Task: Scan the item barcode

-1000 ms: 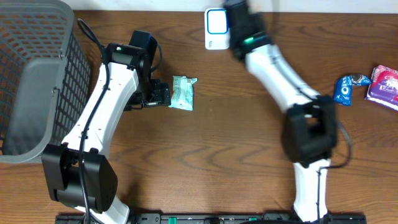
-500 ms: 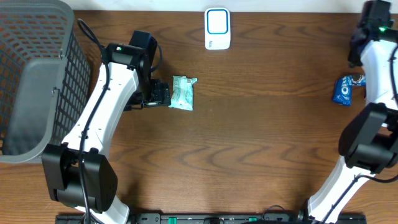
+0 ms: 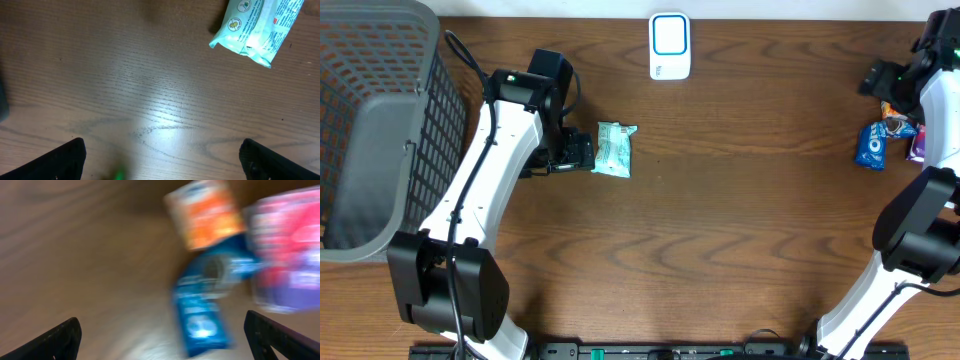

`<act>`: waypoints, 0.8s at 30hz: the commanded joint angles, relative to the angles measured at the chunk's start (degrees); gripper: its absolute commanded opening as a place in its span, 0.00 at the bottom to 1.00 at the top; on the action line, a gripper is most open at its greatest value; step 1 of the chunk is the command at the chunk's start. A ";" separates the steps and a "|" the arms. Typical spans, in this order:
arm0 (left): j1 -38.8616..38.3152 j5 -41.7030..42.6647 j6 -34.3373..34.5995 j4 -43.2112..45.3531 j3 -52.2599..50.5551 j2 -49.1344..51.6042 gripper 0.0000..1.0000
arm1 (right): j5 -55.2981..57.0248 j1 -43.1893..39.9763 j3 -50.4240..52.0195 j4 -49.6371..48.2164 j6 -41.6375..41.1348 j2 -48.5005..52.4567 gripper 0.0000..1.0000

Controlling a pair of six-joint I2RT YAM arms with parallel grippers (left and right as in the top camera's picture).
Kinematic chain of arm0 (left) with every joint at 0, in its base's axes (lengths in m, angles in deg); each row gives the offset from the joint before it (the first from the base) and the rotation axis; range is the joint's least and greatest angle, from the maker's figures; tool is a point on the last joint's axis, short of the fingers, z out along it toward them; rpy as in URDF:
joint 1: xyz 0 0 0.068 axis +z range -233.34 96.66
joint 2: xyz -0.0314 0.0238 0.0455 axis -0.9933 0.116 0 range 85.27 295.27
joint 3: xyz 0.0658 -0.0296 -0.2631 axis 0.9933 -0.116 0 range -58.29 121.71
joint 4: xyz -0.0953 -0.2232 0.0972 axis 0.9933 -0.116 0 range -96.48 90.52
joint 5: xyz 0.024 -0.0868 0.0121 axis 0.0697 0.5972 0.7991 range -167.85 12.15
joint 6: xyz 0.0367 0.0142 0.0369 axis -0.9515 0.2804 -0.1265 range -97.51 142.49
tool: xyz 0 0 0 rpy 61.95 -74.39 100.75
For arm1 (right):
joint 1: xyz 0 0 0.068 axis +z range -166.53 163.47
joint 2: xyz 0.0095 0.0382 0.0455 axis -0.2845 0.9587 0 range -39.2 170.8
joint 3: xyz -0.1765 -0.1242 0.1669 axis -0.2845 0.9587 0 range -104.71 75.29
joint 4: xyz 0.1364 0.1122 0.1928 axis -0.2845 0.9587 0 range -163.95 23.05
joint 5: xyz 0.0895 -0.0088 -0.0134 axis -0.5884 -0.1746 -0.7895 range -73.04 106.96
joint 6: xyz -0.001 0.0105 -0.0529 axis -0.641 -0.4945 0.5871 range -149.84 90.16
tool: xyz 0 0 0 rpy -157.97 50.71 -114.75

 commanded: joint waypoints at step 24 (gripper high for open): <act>0.02 -0.52 -0.15 -0.22 0.39 -0.35 0.98 | -18.49 45.75 14.58 -15.30 -6.51 0.48 0.99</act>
